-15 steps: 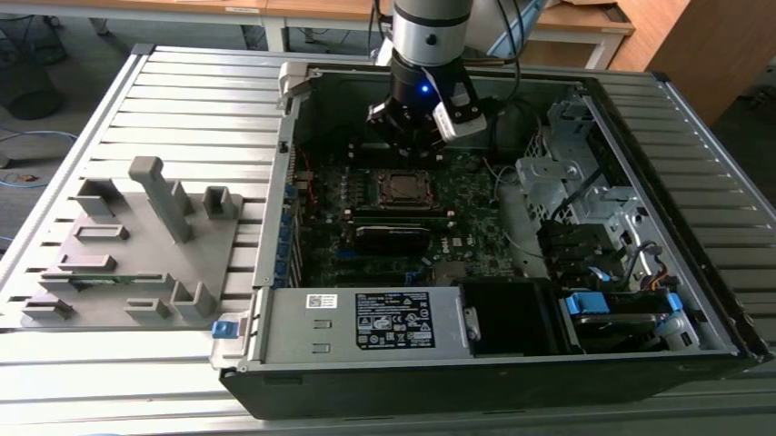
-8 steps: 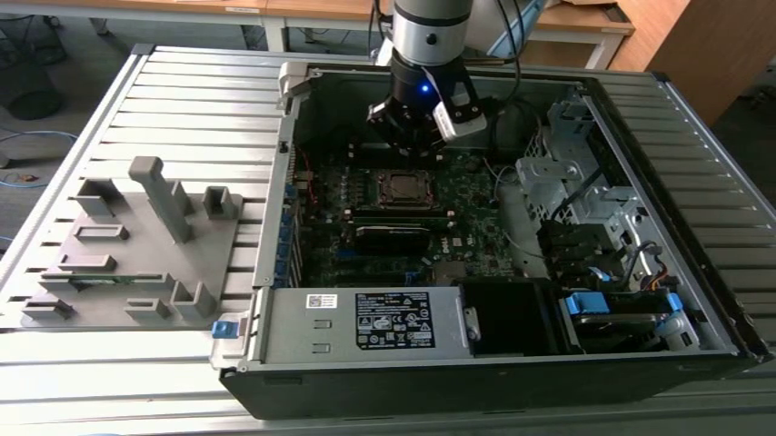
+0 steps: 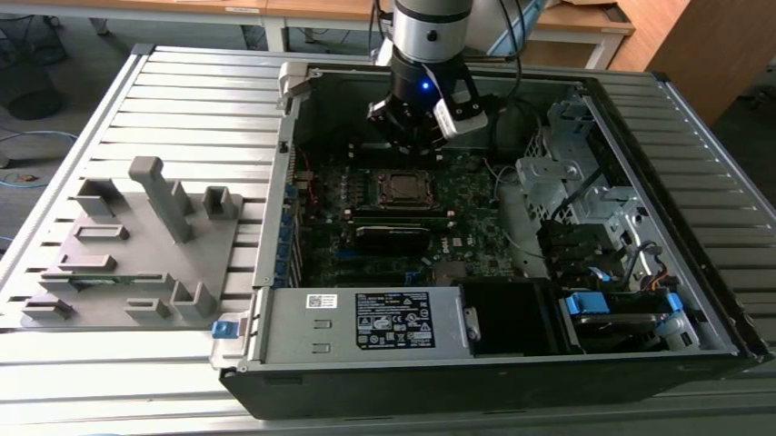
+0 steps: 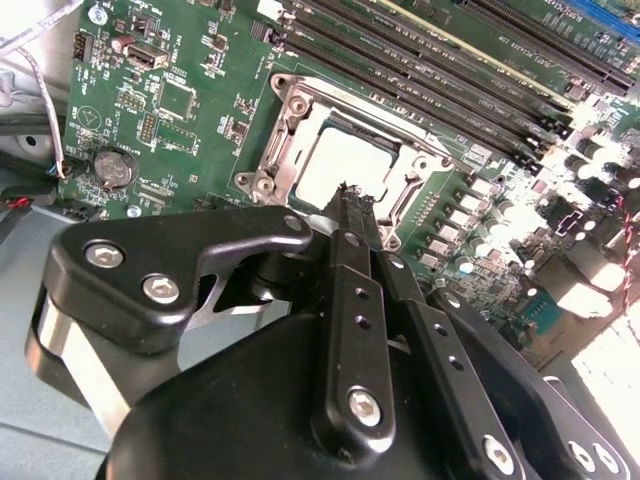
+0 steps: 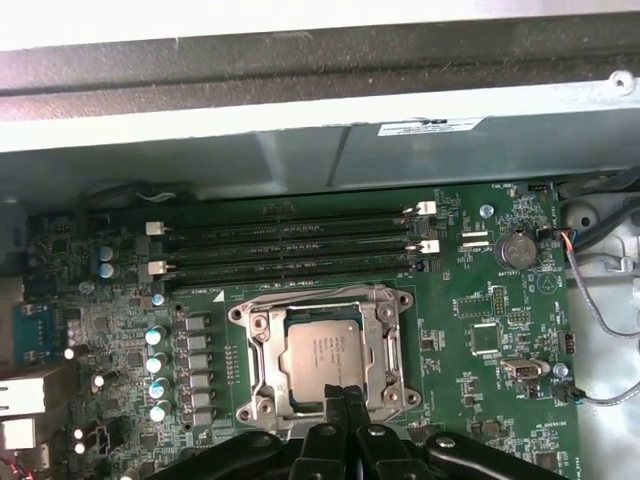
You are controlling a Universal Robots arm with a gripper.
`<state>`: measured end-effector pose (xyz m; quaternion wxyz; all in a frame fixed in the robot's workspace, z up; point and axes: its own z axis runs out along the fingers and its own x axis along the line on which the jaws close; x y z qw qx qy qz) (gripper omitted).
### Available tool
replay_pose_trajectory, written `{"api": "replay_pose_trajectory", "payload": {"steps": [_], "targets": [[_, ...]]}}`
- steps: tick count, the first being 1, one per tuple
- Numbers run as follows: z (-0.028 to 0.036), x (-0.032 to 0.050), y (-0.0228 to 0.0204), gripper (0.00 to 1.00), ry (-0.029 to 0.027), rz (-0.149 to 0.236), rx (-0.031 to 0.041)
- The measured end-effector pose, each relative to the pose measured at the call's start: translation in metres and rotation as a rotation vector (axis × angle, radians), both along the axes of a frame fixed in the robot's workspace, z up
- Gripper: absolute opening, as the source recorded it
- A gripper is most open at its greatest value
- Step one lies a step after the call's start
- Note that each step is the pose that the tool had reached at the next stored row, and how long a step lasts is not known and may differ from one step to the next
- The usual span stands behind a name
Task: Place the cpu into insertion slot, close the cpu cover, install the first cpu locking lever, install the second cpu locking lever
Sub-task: 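Install the second cpu locking lever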
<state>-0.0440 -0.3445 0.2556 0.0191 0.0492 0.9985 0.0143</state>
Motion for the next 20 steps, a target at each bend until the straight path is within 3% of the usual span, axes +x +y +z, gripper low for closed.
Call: {"api": "replay_pose_trajectory", "payload": {"steps": [6, 12, 20], "targets": [[0.005, 0.0, 0.0, 0.11, -0.0001, 0.0, 0.0001], [0.0056, 0.0, -0.0002, 0.11, 0.0, 0.0, 0.0], [0.0055, 0.0, -0.0047, 0.11, 0.0, 0.0, 0.0]]}}
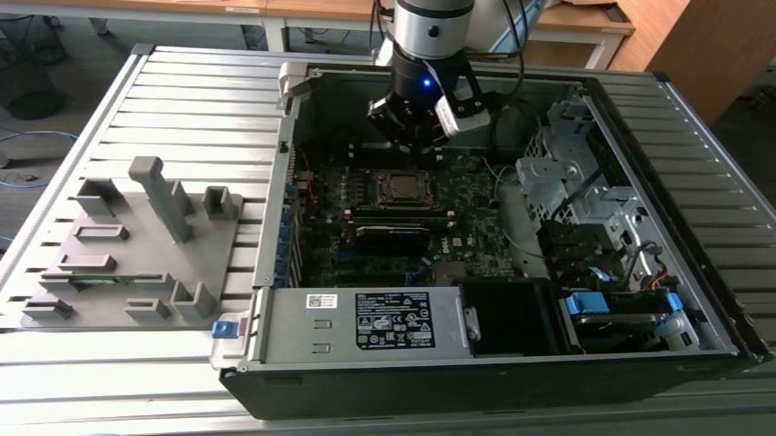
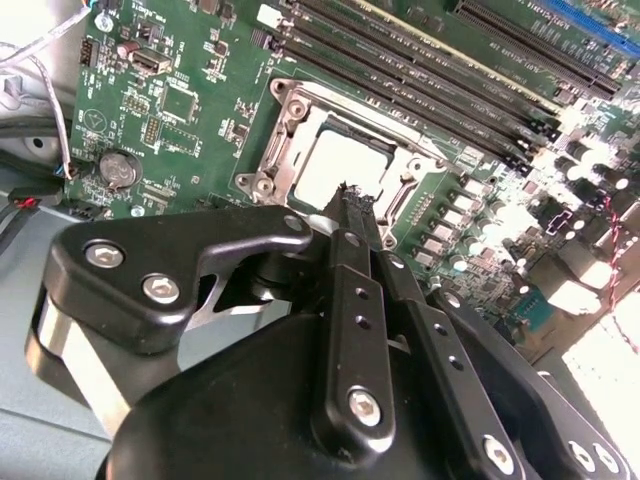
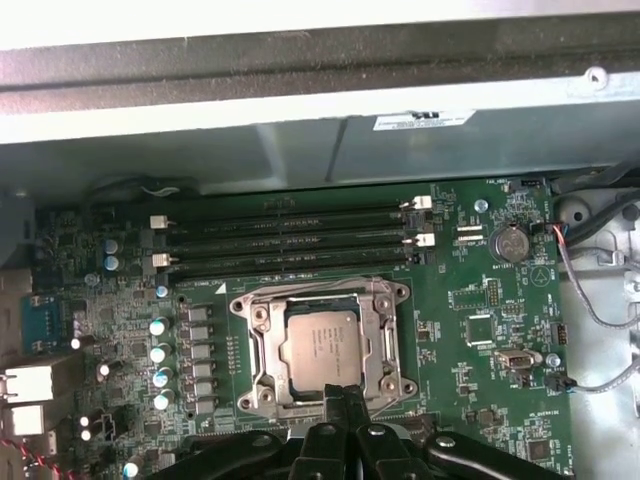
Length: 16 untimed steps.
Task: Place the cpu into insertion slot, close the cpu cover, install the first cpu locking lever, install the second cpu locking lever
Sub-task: 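Install the second cpu locking lever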
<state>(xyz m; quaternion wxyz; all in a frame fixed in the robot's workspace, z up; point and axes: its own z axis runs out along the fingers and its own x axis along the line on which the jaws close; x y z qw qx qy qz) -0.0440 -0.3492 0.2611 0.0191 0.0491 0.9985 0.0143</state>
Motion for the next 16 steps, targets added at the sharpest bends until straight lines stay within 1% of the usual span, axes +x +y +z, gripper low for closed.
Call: {"api": "replay_pose_trajectory", "payload": {"steps": [10, 16], "targets": [[0.0, 0.0, -0.0085, 0.11, -0.0001, 0.0, 0.0001], [0.0, 0.0, -0.0148, 0.11, 0.0, 0.0, 0.0]]}}
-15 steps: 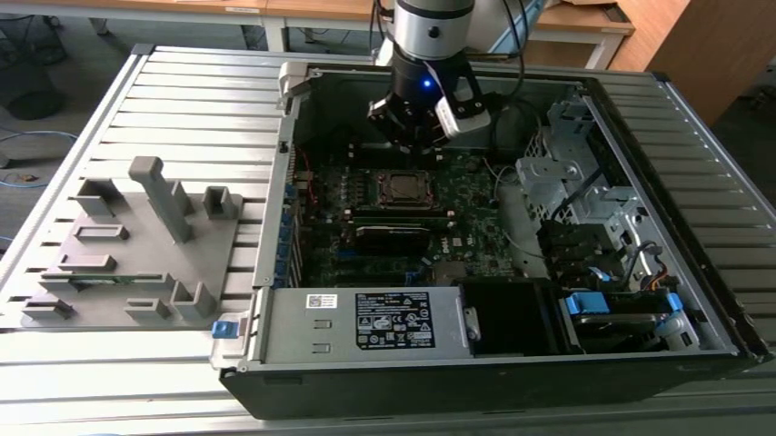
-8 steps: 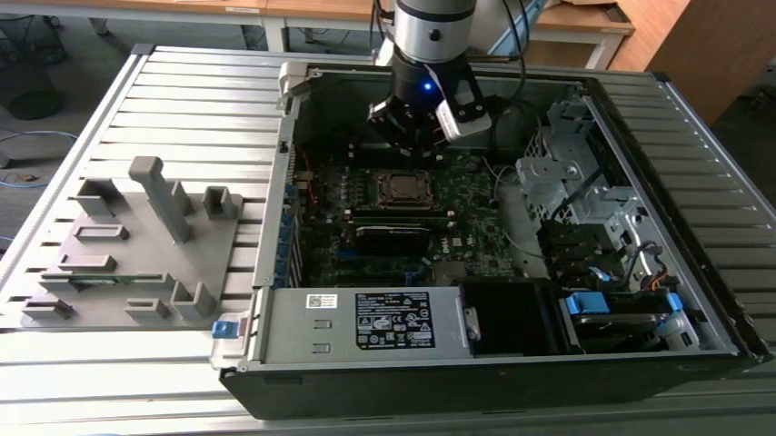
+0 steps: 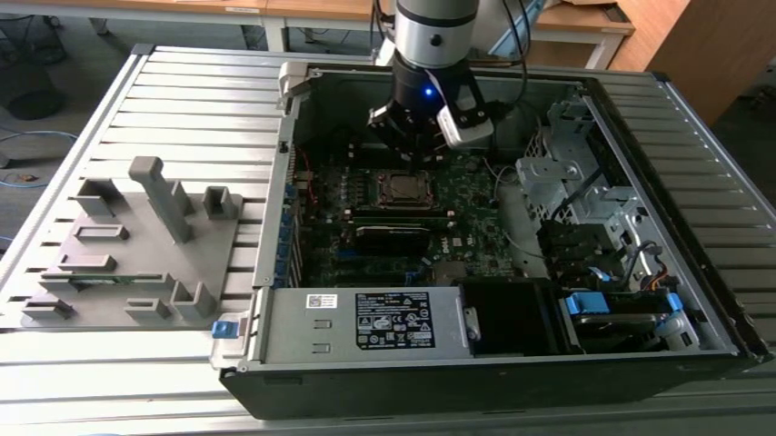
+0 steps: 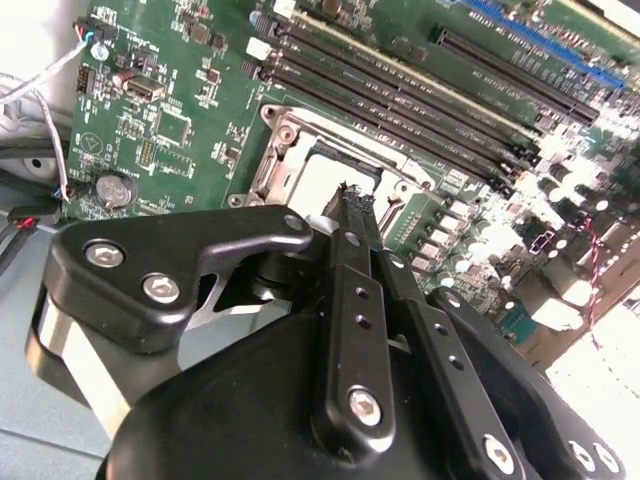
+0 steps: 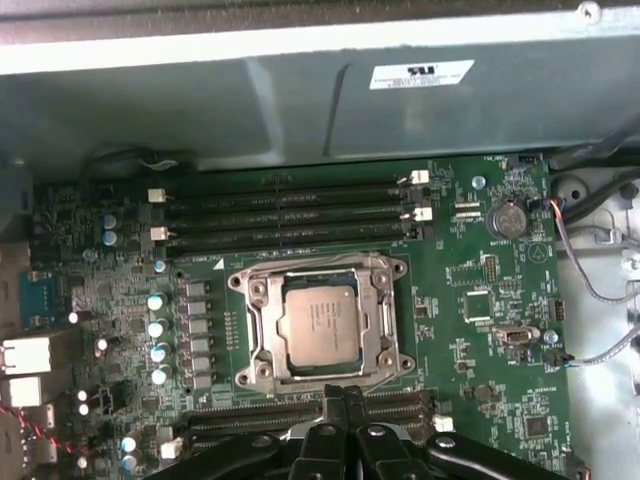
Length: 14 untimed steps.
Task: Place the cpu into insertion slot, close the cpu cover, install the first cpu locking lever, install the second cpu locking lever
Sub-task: 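Install the second cpu locking lever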
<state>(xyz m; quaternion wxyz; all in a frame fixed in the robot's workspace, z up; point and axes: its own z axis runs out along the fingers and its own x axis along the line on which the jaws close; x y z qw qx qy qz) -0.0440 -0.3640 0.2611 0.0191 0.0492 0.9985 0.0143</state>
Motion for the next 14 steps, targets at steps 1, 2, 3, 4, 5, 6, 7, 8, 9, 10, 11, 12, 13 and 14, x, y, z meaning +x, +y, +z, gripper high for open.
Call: {"api": "replay_pose_trajectory", "payload": {"steps": [1, 2, 3, 4, 5, 6, 7, 8, 9, 10, 11, 12, 13, 14], "targets": [[0.0, 0.0, -0.0011, 0.11, 0.0, 0.0, 0.0], [0.0, 0.0, -0.0022, 0.11, -0.0001, 0.0, 0.0], [0.0, 0.0, -0.0032, 0.11, 0.0, 0.0, 0.0], [0.0, 0.0, -0.0039, 0.11, 0.0, 0.0, 0.0], [0.0, 0.0, -0.0046, 0.11, 0.0, 0.0, 0.0], [-0.0001, 0.0, -0.0053, 0.11, 0.0, 0.0, 0.0001], [0.0, 0.0, -0.0063, 0.11, 0.0, 0.0, 0.0], [0.0, 0.0, -0.0075, 0.11, 0.0, 0.0, 0.0], [-0.0001, 0.0, -0.0085, 0.11, 0.0, 0.0, 0.0], [-0.0001, 0.0, -0.0096, 0.11, 0.0, 0.0, 0.0], [-0.0001, 0.0, -0.0106, 0.11, 0.0, 0.0, 0.0], [-0.0001, 0.0, -0.0116, 0.11, 0.0, 0.0, 0.0], [-0.0001, 0.0, -0.0125, 0.11, -0.0001, 0.0, 0.0001], [-0.0001, 0.0, -0.013, 0.11, -0.0001, 0.0, 0.0001]]}}
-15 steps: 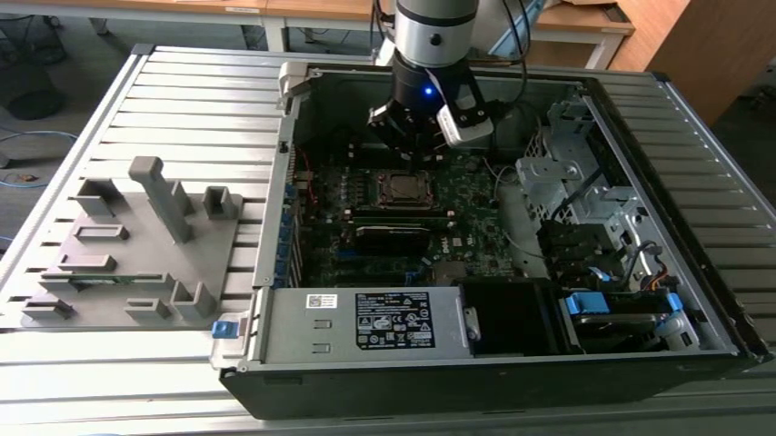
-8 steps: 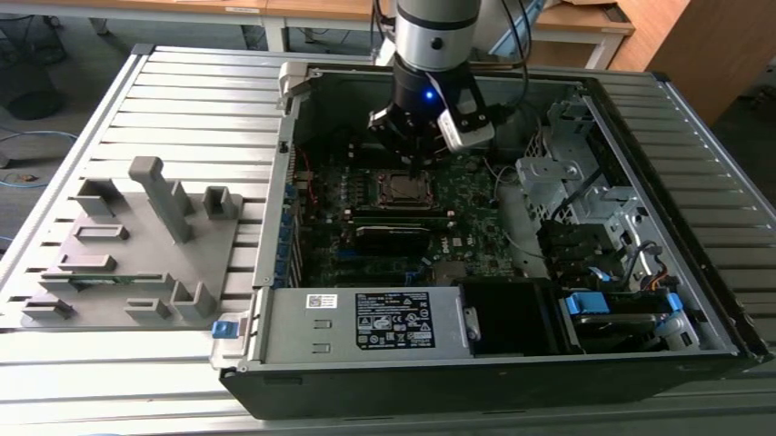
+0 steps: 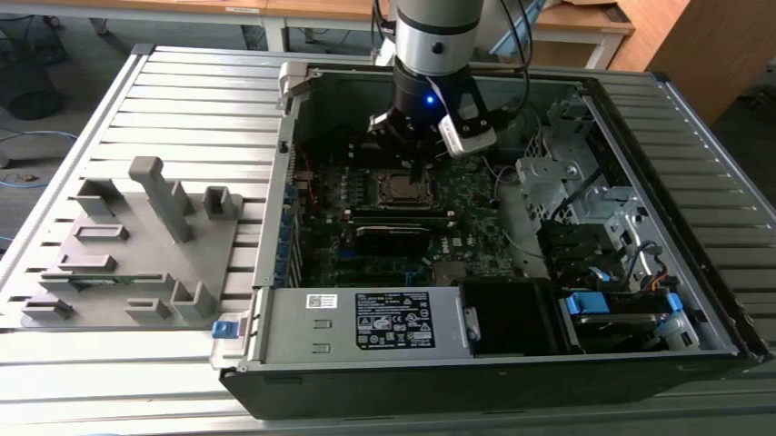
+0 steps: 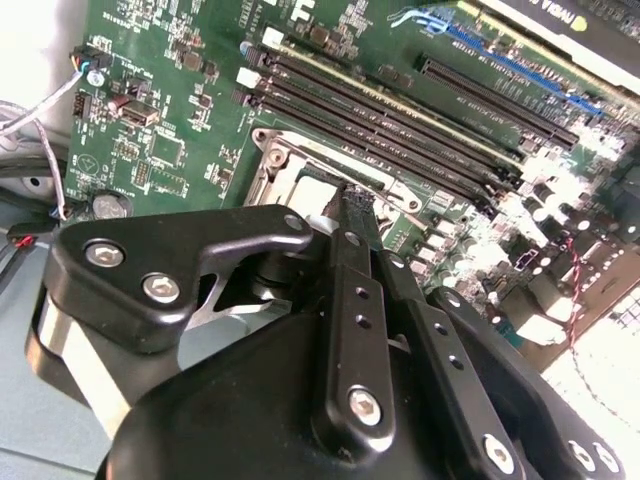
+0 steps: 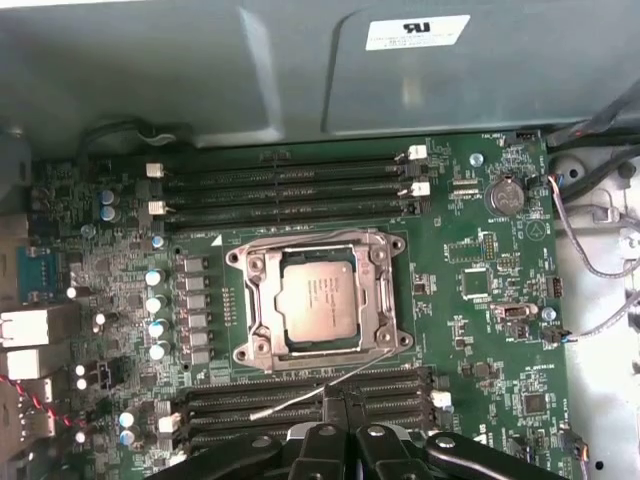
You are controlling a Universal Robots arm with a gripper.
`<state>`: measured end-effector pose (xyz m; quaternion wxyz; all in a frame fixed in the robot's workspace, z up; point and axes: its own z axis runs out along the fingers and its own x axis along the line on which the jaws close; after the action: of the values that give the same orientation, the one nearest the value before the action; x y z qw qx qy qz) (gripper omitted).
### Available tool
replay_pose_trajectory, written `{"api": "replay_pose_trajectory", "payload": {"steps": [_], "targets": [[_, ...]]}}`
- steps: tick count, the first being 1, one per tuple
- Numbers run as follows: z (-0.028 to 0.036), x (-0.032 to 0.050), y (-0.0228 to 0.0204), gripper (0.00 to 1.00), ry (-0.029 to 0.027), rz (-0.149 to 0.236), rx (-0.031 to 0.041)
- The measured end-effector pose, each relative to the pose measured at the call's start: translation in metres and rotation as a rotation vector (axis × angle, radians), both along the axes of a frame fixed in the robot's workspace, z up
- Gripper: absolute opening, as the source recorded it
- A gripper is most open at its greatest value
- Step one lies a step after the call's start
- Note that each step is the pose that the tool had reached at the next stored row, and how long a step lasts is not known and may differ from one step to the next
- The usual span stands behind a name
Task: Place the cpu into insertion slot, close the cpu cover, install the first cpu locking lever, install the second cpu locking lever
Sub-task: 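Install the second cpu locking lever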
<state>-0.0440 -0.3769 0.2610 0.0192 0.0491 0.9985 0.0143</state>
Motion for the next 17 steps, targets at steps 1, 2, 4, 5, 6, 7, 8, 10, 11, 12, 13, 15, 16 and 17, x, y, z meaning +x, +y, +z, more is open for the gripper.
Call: {"api": "replay_pose_trajectory", "payload": {"steps": [1, 2, 4, 5, 6, 7, 8, 10, 11, 12, 13, 15, 16, 17], "targets": [[-0.0001, 0.0, -0.0002, 0.11, 0.0, 0.0, 0.0001], [-0.0003, -0.0001, -0.0004, 0.11, -0.0001, 0.0, 0.0002], [-0.0003, -0.0008, -0.0008, 0.11, -0.0001, 0.002, -0.0002], [-0.0004, -0.0014, -0.001, 0.11, -0.0003, 0.004, -0.0002], [-0.0006, -0.0021, -0.0013, 0.11, -0.0005, 0.007, -0.0002], [-0.0008, -0.0028, -0.0015, 0.11, -0.0007, 0.009, -0.0001], [-0.0011, -0.0036, -0.0018, 0.11, -0.0009, 0.011, -0.0001], [-0.0021, -0.0052, -0.0024, 0.11, -0.0014, 0.015, -0.0001], [-0.0028, -0.0058, -0.0028, 0.11, -0.0014, 0.017, -0.0002], [-0.0035, -0.0061, -0.0032, 0.11, -0.0015, 0.02, -0.0003], [-0.0043, -0.0063, -0.0037, 0.11, -0.0016, 0.023, -0.0002], [-0.0053, -0.007, -0.0041, 0.11, -0.0017, 0.03, -0.0001], [-0.0058, -0.0071, -0.0043, 0.11, -0.0016, 0.034, -0.0002], [-0.0063, -0.0074, -0.0045, 0.11, -0.0017, 0.038, -0.0002]]}}
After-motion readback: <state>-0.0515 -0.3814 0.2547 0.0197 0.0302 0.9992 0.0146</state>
